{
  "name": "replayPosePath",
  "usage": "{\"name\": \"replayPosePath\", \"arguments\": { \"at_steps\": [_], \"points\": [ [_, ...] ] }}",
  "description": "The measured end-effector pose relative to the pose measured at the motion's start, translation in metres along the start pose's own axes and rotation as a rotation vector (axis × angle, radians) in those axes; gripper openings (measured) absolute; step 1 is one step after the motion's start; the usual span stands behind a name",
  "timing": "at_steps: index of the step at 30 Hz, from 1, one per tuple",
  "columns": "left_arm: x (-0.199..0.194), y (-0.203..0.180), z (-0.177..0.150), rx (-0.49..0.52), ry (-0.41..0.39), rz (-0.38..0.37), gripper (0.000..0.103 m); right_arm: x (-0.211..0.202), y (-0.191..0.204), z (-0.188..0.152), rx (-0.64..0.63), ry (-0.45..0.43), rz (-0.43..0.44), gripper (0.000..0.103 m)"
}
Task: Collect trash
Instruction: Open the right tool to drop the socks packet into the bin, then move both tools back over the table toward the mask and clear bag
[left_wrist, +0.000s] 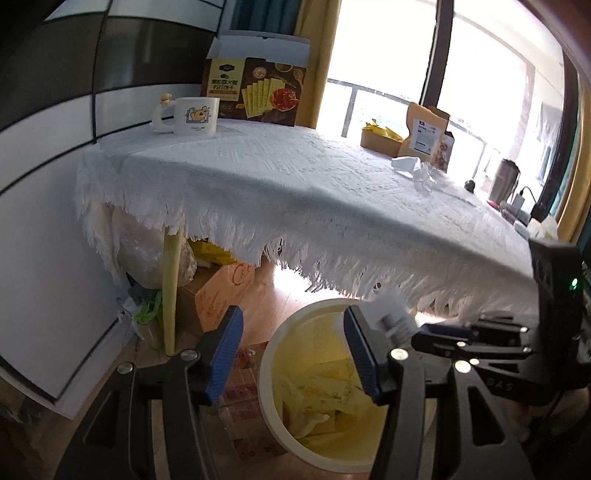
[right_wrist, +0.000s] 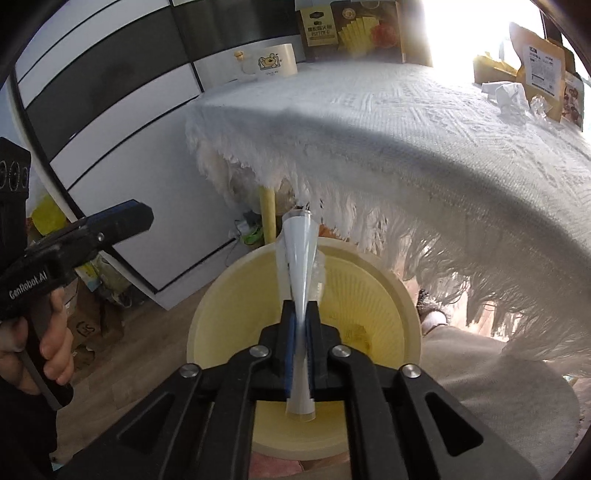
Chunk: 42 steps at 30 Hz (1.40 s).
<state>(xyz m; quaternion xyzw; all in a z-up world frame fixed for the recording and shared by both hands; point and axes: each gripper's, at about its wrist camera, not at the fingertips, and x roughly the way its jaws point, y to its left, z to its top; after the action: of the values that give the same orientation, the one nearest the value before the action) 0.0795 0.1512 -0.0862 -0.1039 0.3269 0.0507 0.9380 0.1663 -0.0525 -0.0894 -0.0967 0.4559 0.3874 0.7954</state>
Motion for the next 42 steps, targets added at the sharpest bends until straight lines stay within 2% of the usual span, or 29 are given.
{"name": "replayPosePath", "arguments": {
  "at_steps": [2, 3, 18, 42],
  "points": [
    [-0.002, -0.002, 0.002, 0.004, -0.007, -0.005, 0.057, -0.006, 0.001, 0.002, 0.0, -0.022, -0.005, 0.041],
    [-0.002, -0.003, 0.003, 0.005, -0.011, -0.005, 0.057, -0.01, 0.0, 0.004, -0.001, -0.035, -0.007, 0.043],
    [0.003, -0.032, 0.015, 0.055, -0.019, -0.022, 0.057, -0.082, -0.029, 0.012, 0.029, -0.178, -0.089, 0.043],
    [0.007, -0.141, 0.061, 0.255, -0.093, -0.084, 0.057, -0.154, -0.105, -0.003, 0.144, -0.283, -0.179, 0.044]
  ]
}}
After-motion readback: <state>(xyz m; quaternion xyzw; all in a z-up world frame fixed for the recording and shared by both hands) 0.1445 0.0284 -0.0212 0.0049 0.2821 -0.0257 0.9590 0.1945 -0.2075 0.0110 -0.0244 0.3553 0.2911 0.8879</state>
